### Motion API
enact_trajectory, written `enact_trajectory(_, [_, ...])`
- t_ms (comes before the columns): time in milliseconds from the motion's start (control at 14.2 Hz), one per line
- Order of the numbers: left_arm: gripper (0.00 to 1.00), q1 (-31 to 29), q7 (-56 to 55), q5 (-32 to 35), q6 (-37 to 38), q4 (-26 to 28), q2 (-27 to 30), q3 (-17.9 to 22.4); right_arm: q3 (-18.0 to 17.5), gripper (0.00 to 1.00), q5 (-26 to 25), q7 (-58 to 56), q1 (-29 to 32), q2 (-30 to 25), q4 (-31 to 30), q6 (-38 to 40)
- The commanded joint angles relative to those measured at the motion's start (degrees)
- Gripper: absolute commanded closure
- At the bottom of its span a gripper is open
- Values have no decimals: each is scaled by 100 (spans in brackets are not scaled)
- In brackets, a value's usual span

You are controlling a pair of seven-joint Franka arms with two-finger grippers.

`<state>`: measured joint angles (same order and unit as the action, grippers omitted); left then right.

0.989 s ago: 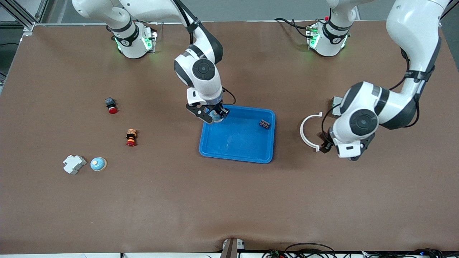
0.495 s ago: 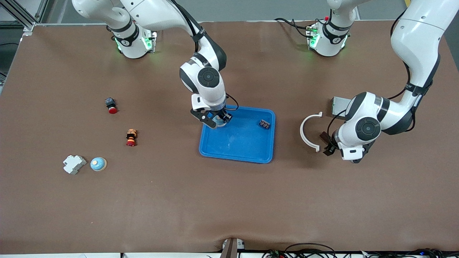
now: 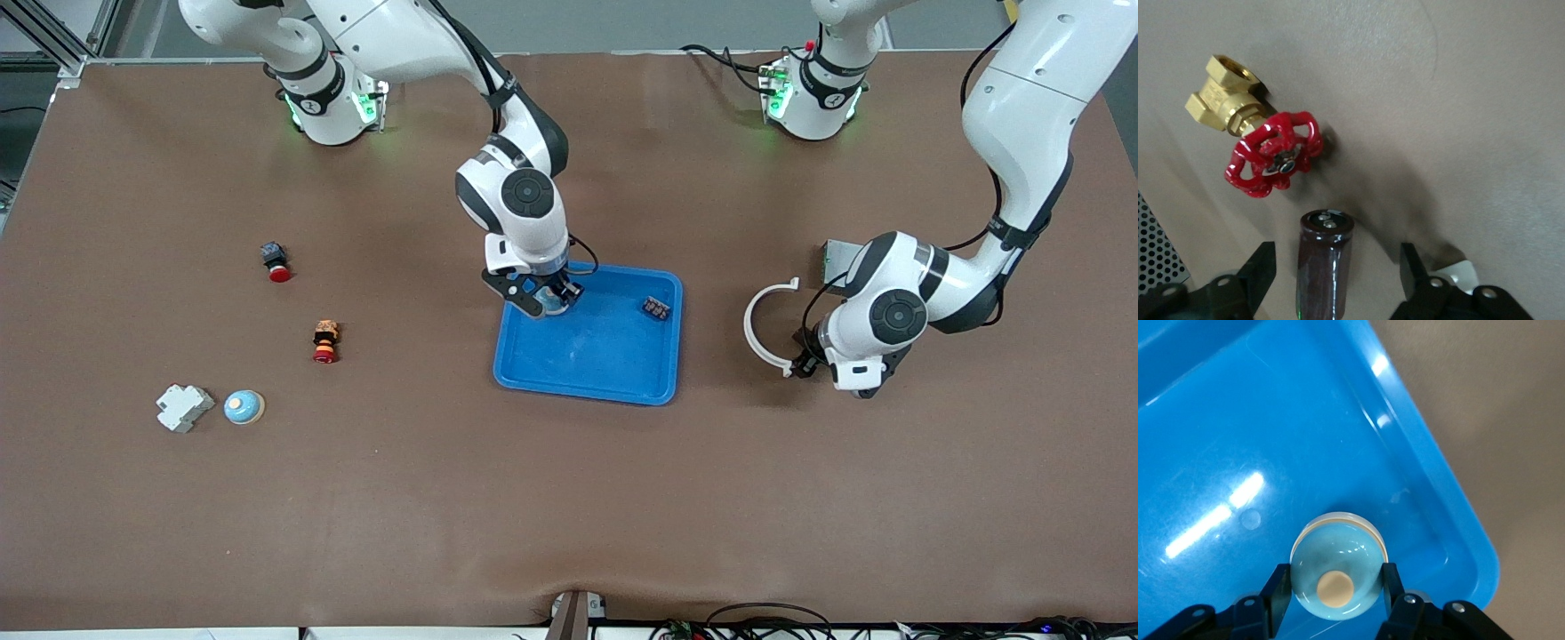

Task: Place electrolytic capacitor and blue bell in tray
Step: 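Lower the bell into the tray while the left gripper grasps the second capacitor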

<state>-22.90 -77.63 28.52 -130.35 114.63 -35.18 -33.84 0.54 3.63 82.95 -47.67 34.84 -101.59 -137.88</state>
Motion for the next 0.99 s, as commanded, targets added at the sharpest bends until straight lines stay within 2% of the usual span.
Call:
enact_trajectory(0, [67,-162,-6,180,-122,121,99,-44,87,100,-29,213,-120,225,289,7])
enact_trajectory(71, [89,-153,-6,180,-96,121,117,-44,87,100,-38,265,-146,251,298,7])
enact_trajectory(141, [100,-145,-6,180,-79,121,152,-44,95,100,-38,266,-155,252,298,7])
enact_trajectory(353, [100,-136,-32,171,184,95,388,-105,95,100,-47,275,-155,252,298,-37])
enact_trajectory(636, [100,-136,-129,83,650,6,749,-588,95,100,-81,371,-164,260,298,-46])
enact_trajectory(918, [100,-57,-637,-250,686,-256,750,-914,95,100,-117,389,-182,304,307,-55])
